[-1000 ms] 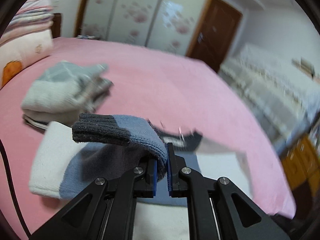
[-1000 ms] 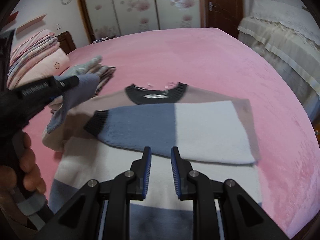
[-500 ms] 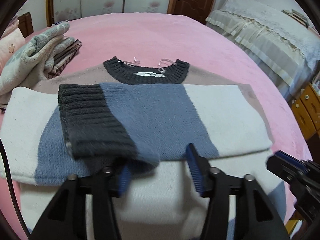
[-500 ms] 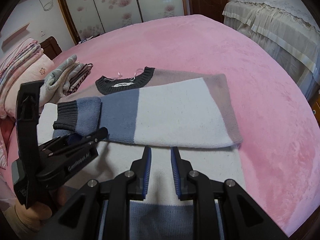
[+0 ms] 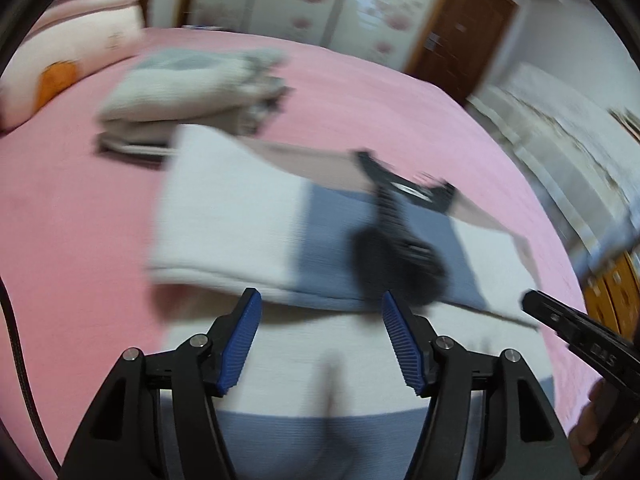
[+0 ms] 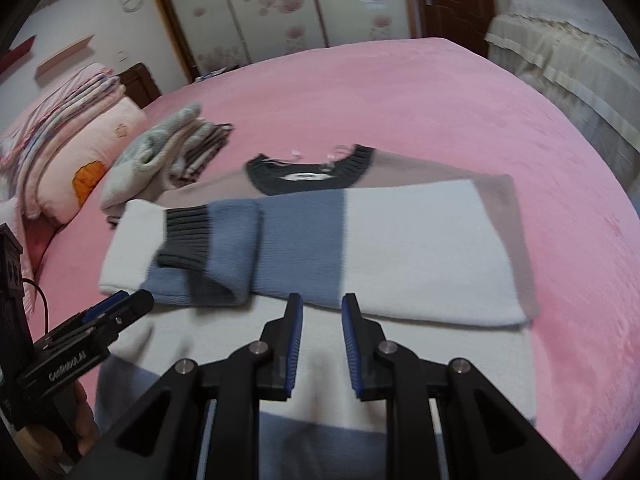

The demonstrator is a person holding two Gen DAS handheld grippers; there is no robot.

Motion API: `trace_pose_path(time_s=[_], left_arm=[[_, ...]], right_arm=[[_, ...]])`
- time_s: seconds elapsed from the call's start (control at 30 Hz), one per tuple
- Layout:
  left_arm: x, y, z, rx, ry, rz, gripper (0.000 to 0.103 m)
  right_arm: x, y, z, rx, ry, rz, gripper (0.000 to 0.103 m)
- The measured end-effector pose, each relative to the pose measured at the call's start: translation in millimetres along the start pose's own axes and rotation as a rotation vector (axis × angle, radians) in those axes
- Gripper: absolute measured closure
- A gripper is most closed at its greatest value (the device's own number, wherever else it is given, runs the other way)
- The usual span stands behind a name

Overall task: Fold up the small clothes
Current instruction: 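Grasp the folded sleeve's dark grey cuff with the right gripper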

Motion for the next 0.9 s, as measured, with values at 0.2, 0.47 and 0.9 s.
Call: trace_pose_path(time_s=[0.2,0.47,0.9], left_arm=[[-7.9,9.4,66.7,0.108,-0.112,0.043,0.040],[-21.6,29.6,100.7,0.113,-0.189,0.085,0.040],[1.2,53.3,94.9,0.063,-0.216,0.070,0.037]], right_arm=[[12.0,1.7,66.4,-0.006,-0.204,-0.075,0.049],[7.1,42.2,109.1,-0.108,-0.406,-0.034,0.049],[49.3,60.9,102.2,-0.248,-0.429,-0.053,0.092]])
Point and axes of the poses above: each gripper's, at about its wrist camera, not at the fingertips, and y roughly the way its jaws point, z to its left, x to its top, the point moved 9 cm from there along y, roughly the way its jaws point, and after that the axes turned 1 degree about y, right-handed, at the moved point
